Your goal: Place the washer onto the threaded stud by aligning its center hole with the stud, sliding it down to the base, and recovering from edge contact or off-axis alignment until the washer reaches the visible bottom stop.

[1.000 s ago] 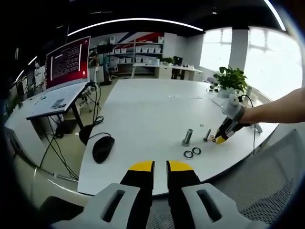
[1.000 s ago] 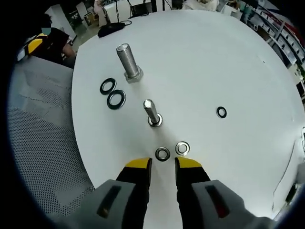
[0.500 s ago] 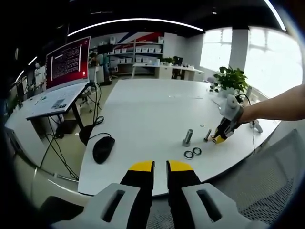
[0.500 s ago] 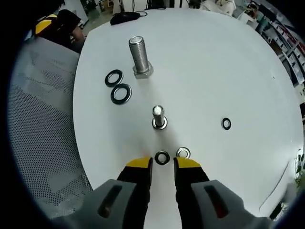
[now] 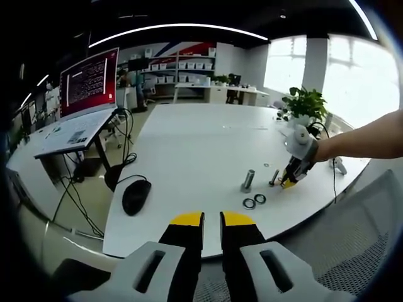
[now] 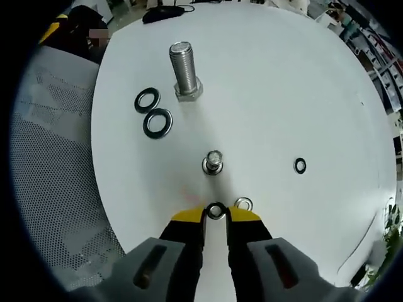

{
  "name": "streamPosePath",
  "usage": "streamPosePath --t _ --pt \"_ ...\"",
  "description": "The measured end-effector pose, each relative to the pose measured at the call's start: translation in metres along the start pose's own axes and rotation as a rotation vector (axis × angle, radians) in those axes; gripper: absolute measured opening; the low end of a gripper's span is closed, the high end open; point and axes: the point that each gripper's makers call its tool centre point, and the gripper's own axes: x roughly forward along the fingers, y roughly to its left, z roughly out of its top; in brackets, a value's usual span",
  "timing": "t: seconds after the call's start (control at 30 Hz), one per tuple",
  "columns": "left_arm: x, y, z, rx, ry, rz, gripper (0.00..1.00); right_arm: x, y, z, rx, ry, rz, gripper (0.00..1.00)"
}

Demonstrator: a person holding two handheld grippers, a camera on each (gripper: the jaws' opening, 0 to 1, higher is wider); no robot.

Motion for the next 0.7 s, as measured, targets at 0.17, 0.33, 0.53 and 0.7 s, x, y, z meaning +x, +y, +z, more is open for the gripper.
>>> streamPosePath --t 0.17,0.33,0.53,0.7 --pt "-0.0001 -0.0006 -0.0006 0.001 0.002 -0.004 0.07 0.0001 0.0019 0.0013 -0.014 0.017 -0.016 0.15" --pt "0.0 -0.0004 -0.0006 0.0 0.002 -0.003 0.07 -0.0002 0.0011 0.0007 0.029 0.032 -0.012 0.15" --pt "-0.0001 -0.0003 0.0001 -0.001 -0.001 -0.001 0.07 -0.0021 0.0018 0.0006 0.011 0.065 -0.017 0.16" --pt "-0.0002 0.0 -0.0001 -0.002 -0.001 -0.001 0.07 -0.0011 0.0017 -0.0002 0.011 0.081 -0.015 0.16"
